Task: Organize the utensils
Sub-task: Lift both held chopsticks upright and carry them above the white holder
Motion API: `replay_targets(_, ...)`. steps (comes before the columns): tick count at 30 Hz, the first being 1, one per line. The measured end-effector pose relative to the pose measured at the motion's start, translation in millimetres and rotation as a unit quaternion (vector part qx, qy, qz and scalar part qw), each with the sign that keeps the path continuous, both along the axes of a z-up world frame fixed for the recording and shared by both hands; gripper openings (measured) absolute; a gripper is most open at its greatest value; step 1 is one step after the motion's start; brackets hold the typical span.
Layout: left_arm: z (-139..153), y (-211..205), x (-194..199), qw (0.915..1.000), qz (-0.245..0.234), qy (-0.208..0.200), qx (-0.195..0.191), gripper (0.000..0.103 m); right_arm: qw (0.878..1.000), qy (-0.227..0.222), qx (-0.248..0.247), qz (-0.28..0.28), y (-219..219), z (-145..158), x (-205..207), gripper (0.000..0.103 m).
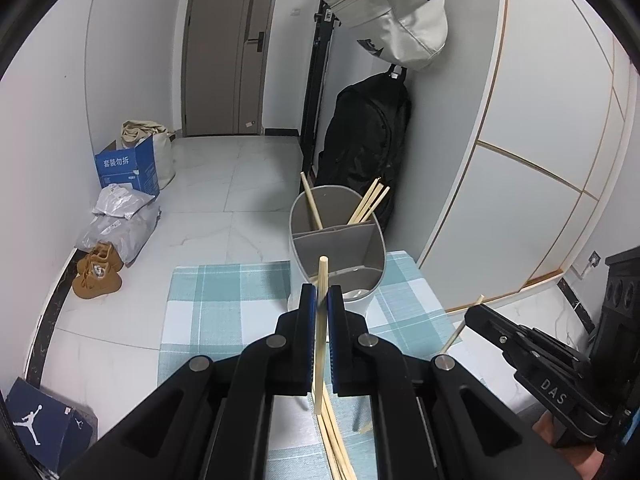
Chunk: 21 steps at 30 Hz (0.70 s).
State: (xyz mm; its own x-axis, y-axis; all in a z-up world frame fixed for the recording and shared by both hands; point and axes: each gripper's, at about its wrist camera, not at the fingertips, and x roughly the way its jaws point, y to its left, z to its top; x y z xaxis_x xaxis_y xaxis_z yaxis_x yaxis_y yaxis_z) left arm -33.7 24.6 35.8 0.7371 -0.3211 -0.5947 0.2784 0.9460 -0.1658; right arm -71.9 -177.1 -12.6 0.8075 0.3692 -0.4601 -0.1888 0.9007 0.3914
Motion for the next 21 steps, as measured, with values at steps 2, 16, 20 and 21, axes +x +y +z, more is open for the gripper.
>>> replay_targets(2, 3.1, -0.6, 1.8, 1.0, -0.001, 0.005, -0.005, 0.002, 1.0, -0.002, 0.006, -0.001, -0.4, 3.1, 2.6, 0.003)
replay_targets(16, 58.4, 0.3, 28.1, 0.9997, 0.002, -0.017, -0.019, 0.002, 0.999, -0.024, 0.028, -0.012, -15.7, 56.9, 30.3, 0.003)
replay_targets(20, 72.8, 1.1, 45.0, 0.9993, 0.005, -0.02, -0.031, 0.002, 0.999, -0.033, 0.028, -0.014, -18.8, 76.3, 48.4, 0.003)
replay_targets(21, 75.6, 0.9, 47.2, 0.9993, 0.005, -0.021, -0.031, 0.002, 0.999, -0.036, 0.028, -0.015, -19.2, 81.4, 53.8, 0.003)
